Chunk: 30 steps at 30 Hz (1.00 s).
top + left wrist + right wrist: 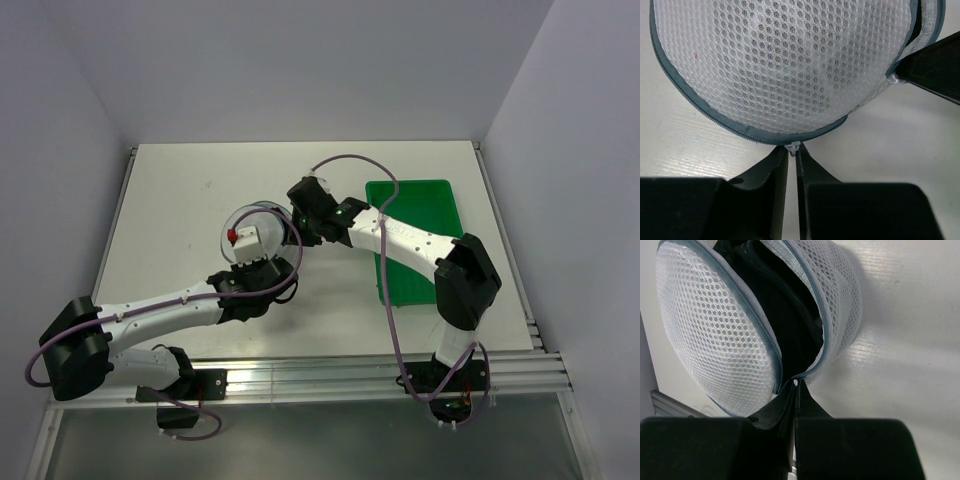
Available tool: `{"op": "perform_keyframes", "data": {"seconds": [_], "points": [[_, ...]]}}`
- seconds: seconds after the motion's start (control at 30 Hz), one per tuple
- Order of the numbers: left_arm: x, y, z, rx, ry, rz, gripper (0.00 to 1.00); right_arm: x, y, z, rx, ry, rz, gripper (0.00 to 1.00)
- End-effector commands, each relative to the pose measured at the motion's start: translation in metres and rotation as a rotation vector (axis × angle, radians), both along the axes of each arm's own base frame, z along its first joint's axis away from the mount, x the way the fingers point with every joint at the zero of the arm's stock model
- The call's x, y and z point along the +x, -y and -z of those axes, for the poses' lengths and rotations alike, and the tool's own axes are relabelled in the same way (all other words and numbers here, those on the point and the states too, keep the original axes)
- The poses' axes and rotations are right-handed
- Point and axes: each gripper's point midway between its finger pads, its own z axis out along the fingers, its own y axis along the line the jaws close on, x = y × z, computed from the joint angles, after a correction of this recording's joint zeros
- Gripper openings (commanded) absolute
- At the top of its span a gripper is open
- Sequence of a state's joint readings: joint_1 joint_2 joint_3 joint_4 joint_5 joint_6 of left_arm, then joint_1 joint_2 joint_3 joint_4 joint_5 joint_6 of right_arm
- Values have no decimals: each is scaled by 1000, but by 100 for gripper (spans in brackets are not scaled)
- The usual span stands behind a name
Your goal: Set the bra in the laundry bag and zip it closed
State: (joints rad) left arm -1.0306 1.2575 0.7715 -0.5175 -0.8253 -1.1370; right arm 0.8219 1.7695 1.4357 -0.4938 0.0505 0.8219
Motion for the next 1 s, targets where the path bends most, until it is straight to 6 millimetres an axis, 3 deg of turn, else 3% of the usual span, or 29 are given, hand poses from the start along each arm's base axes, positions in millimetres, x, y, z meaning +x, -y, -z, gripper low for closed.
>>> {"op": "perform_keyframes", "data": {"seconds": [0.0,0.23,0.37,0.53,0.77,0.97], "points": [[3,1,-4,-16,16,1,17,7,-5,-23,52,43,7,0],[5,-1,-5,-16,20,-3,11,7,-4,-21,48,40,7,0],[5,-3,-8,-20,24,-5,0,6,-2,-19,38,43,3,0],[4,-9,-19,-22,37,-8,0,6,3,-16,10,50,-4,0],[4,-29,-42,-62,66,-25,0,13,27,-8,-46,63,-6,0],[10,-54,-46,-70,70,-66,0,20,49,-4,-110,79,-6,0]]}}
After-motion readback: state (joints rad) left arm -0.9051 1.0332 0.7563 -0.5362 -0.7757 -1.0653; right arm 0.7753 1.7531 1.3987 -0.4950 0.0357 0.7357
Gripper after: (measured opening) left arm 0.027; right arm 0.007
